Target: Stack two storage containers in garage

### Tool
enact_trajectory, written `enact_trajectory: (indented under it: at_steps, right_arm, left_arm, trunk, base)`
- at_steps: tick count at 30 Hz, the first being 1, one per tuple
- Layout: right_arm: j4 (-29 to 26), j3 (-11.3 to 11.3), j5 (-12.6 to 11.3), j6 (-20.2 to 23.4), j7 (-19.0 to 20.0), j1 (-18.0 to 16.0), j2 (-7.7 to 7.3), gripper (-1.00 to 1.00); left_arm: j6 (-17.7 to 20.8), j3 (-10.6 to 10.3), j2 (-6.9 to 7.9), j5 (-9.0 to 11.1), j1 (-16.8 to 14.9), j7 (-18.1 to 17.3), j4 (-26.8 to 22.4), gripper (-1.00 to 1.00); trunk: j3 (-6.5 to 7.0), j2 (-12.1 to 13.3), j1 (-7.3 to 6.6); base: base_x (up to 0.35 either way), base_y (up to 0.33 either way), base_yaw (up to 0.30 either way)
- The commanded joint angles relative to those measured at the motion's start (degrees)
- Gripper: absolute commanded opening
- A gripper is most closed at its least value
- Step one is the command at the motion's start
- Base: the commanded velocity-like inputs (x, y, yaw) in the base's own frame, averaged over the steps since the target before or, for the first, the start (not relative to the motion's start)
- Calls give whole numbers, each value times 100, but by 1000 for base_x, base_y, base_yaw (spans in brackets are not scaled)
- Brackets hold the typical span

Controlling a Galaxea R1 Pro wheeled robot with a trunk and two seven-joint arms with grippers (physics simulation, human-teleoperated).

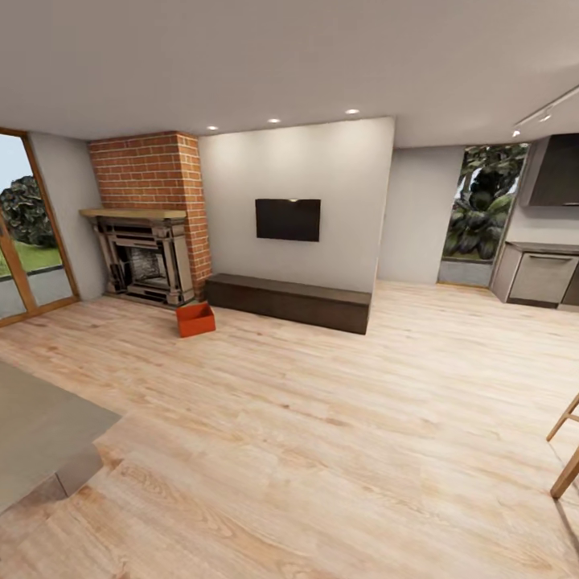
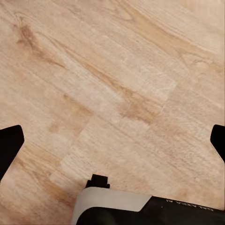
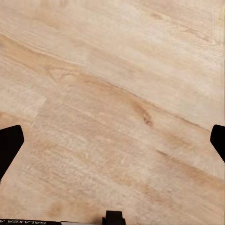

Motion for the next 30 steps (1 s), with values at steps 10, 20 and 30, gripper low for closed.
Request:
enact_trajectory:
  at_steps: [10, 20, 30]
  right_arm:
    - [7, 10, 3, -18, -38, -2, -1, 100]
    - [7, 9, 0, -18, -54, -3, -1, 100]
    - [7, 9, 0, -17, -54, -2, -1, 100]
  left_arm:
    - [-40, 29, 23, 3, -8, -3, 32, 100]
    - [-48, 29, 14, 3, -1, -3, 33, 100]
    - [-49, 29, 21, 3, 1, 5, 33, 100]
  trunk:
    - [-1, -3, 5]
    - [-1, -3, 5]
    - [-1, -3, 5]
  base:
    - [325, 0, 0]
    - [325, 0, 0]
    - [325, 0, 0]
